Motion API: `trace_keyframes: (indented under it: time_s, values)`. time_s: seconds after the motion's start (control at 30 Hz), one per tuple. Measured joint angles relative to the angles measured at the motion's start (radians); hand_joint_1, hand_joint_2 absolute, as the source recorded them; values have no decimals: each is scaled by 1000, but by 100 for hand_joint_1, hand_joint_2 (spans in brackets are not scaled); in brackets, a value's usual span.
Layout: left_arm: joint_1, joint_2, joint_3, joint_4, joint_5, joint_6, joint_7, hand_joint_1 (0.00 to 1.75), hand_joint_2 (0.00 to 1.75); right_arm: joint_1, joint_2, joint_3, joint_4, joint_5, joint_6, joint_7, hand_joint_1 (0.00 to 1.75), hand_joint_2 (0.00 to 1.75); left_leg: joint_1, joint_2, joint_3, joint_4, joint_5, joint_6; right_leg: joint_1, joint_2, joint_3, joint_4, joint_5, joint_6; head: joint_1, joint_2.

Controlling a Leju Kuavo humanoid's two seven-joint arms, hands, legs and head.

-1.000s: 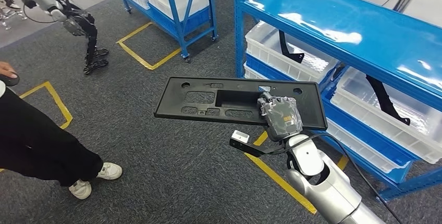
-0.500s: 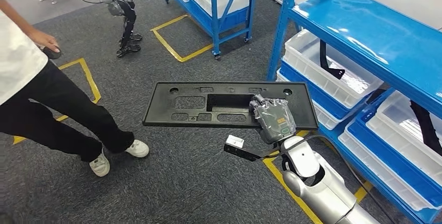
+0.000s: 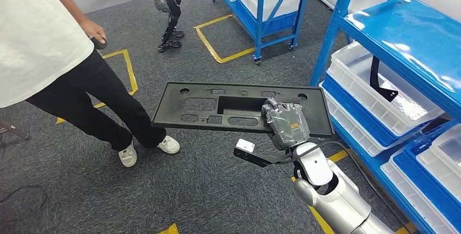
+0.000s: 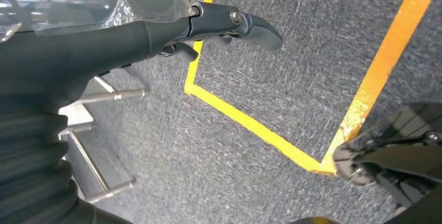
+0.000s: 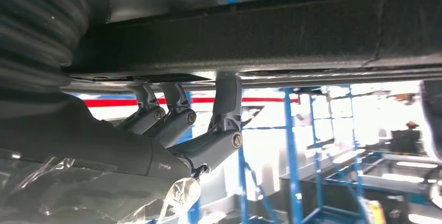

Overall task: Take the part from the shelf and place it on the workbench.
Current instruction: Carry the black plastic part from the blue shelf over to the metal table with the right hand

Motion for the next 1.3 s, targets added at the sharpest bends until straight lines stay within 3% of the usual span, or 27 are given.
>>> trace_keyframes:
  time_s: [0.03,0.07,0.13,0.2,0.27,0.33,0.4,0.43,0.47,0.5,0.53,0.57,0.63,0.7,0.77,0.83,0.87,0.93,1.0,1.03,1.07,1.13,1.17,1.2,1.23,1.3]
  values:
    - [-3,0,0,0,-6,-1,-1,0,175,1,0,0,-1,0,0,0,175,175,1,4,17,-34,23,0,0,-11,2,0,-2,1,0,0]
    - [-5,0,0,0,-14,-2,-1,0,175,1,0,0,-3,1,0,0,175,175,2,14,55,-106,59,1,0,-21,7,0,-6,3,0,0]
    - [-11,0,0,0,-27,-4,2,0,175,1,1,0,-5,2,0,0,175,175,-7,56,138,-263,118,7,3,-38,12,1,-13,11,0,0]
    - [-17,0,0,0,-33,-4,8,0,175,4,1,-2,-5,1,1,0,175,175,-19,79,170,-330,133,17,8,-55,13,3,-18,18,0,0]
    - [-17,1,0,0,-39,-5,15,0,175,10,0,-2,-5,0,3,0,175,175,-22,61,170,-336,133,28,8,-71,13,6,-25,25,0,0]
    - [-15,2,0,0,-45,-7,22,0,175,16,0,-4,-6,-1,7,0,175,175,-19,40,174,-342,136,42,2,-44,-4,48,-56,32,0,0]
    - [-16,4,0,0,-51,-7,26,0,175,21,-2,-6,-7,-1,10,1,175,175,-16,20,177,-344,137,54,0,6,-68,181,-118,34,0,0]
    - [-17,4,0,0,-54,-8,27,0,175,26,-4,-6,-7,-1,11,3,175,175,-15,9,177,-344,137,57,0,19,-112,262,-146,35,0,0]
    - [-17,4,0,0,-56,-8,27,0,175,31,-6,-7,-7,0,12,5,175,175,-14,-4,177,-344,137,58,0,24,-149,325,-160,36,0,0]
    - [-17,4,0,0,-58,-8,27,0,175,37,-8,-7,-8,1,12,7,175,175,-13,-18,178,-344,136,58,0,26,-169,348,-155,37,0,0]
    - [-17,4,0,0,-60,-9,27,0,175,41,-9,-7,-8,2,12,8,175,175,-11,-31,180,-343,136,57,-1,27,-168,328,-130,37,0,0]
    - [-17,4,0,-1,-62,-9,26,0,175,44,-10,-8,-9,4,12,9,175,175,-8,-45,183,-341,133,54,-4,33,-144,266,-89,39,0,0]
    - [-19,4,0,-1,-66,-10,25,0,175,45,-10,-12,-12,6,12,10,175,175,-4,-69,184,-335,126,45,-17,76,-76,109,-11,46,0,0]
    - [-23,5,0,-1,-70,-10,25,0,175,46,-11,-15,-15,6,12,10,175,175,-2,-90,177,-330,124,34,-26,112,-40,29,13,48,0,0]
    - [-21,5,0,-1,-72,-11,27,0,175,49,-11,-16,-16,7,14,10,175,175,2,-111,170,-331,126,25,-24,99,-36,23,7,40,0,0]
    - [-17,5,0,-2,-76,-15,29,0,175,50,-11,-18,-18,7,15,11,175,175,2,-87,152,-301,108,17,-21,74,-33,21,5,28,-1,0]
    - [-17,4,0,-2,-78,-17,30,0,175,50,-10,-20,-20,7,16,11,175,175,1,-60,127,-252,84,13,-19,62,-31,19,4,22,-2,0]
    - [-20,4,0,-3,-84,-19,30,0,175,53,-10,-22,-21,7,18,12,175,175,0,-11,50,-96,22,8,-12,37,-28,18,2,14,-2,0]
    - [-19,4,0,-3,-90,-20,30,0,175,60,-11,-22,-21,8,18,12,175,175,0,-1,-8,10,-7,10,-5,12,-26,18,-2,10,-2,0]
    - [-18,4,0,-3,-92,-20,30,0,175,63,-11,-22,-21,8,18,12,175,175,-2,0,-5,0,8,14,-3,1,-23,18,-4,8,-2,0]
    - [-17,4,0,-3,-95,-21,32,0,175,65,-11,-22,-21,8,18,12,175,175,-6,4,20,-54,39,20,-2,-9,-20,17,-7,7,-2,0]
    - [-18,6,0,-3,-104,-23,36,0,175,66,-11,-23,-21,8,18,12,175,175,-25,42,104,-219,113,36,0,-27,-11,17,-15,7,-3,0]
    - [-20,7,0,-3,-107,-23,39,0,175,66,-11,-24,-21,8,18,11,175,175,-35,62,136,-280,133,42,1,-35,-8,16,-18,9,-3,0]
    - [-22,9,0,-3,-110,-23,41,0,175,66,-11,-25,-21,8,19,11,175,175,-43,76,154,-316,141,48,3,-43,-6,16,-20,12,-3,0]
    - [-23,11,0,-3,-111,-22,43,0,175,67,-12,-25,-21,8,21,11,175,175,-48,75,159,-326,138,50,5,-53,-6,16,-22,14,-3,0]
    - [-20,12,1,-4,-112,-22,45,0,175,70,-13,-26,-21,8,24,10,175,175,-44,56,165,-340,138,56,5,-63,-6,20,-30,22,-3,0]
